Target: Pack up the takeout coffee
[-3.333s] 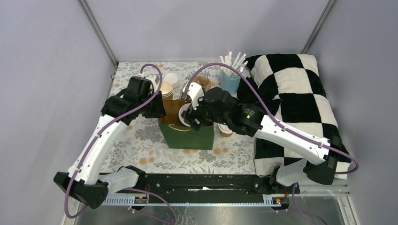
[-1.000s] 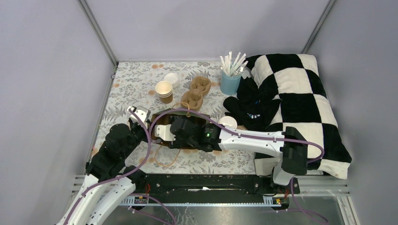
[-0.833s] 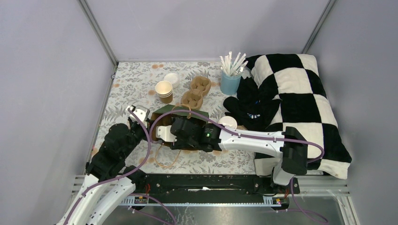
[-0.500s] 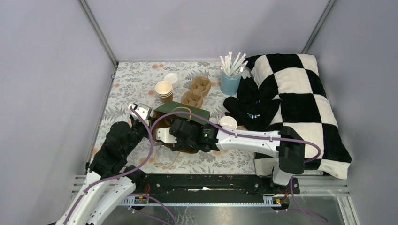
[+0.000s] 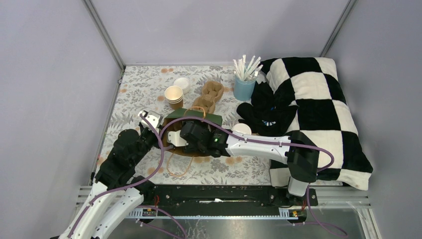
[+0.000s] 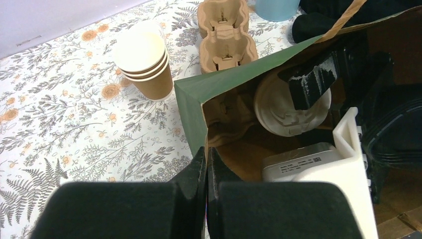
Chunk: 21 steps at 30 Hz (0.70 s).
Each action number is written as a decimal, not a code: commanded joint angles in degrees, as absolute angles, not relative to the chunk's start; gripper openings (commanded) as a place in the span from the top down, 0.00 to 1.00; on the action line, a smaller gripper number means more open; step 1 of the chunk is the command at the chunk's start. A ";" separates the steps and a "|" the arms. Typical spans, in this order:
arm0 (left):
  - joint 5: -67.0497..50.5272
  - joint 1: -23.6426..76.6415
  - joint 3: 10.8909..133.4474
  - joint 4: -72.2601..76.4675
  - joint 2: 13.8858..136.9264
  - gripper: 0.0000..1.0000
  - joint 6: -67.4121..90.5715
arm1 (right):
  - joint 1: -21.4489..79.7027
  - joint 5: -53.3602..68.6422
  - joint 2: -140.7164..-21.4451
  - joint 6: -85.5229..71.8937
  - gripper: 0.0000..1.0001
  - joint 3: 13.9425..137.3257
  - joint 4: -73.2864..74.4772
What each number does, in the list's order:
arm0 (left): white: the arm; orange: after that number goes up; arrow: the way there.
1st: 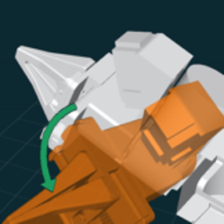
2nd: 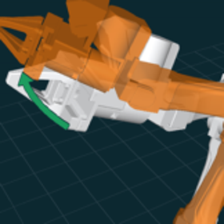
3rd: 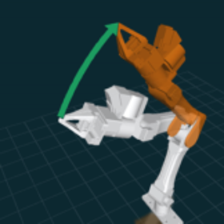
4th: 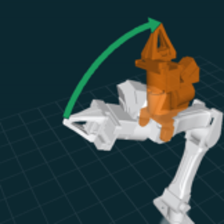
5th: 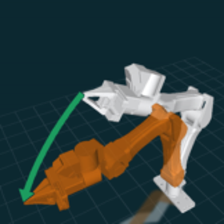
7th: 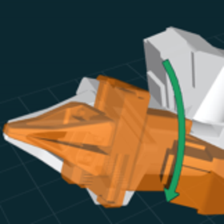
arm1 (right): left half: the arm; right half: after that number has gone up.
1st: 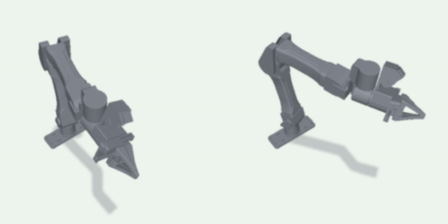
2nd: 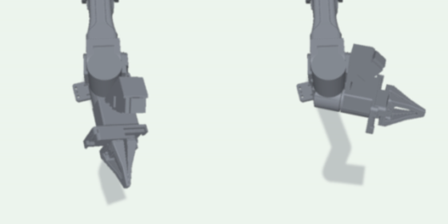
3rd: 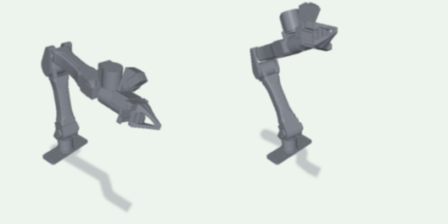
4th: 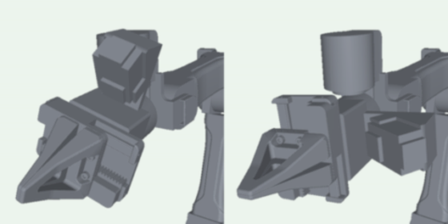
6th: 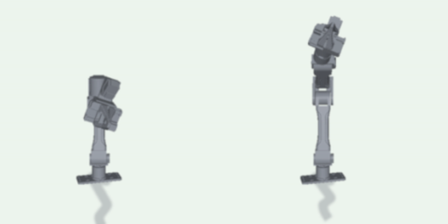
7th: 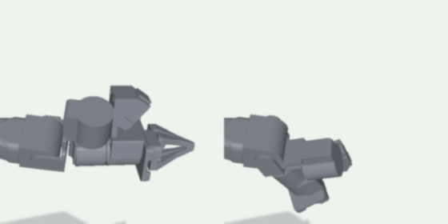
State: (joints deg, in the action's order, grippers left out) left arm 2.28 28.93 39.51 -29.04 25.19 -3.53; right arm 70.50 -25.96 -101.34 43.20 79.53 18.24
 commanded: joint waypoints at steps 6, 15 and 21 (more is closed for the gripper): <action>2.01 29.09 39.71 -27.70 24.63 1.00 -4.56 | 68.80 -28.70 -101.29 46.98 0.50 76.50 13.35; 1.84 29.08 40.23 -27.96 25.12 1.00 -4.24 | 66.53 -25.79 -101.05 45.99 0.51 74.70 9.93; 1.77 29.09 41.33 -28.43 25.37 1.00 -3.65 | 66.05 -24.92 -101.85 46.06 0.51 74.52 10.47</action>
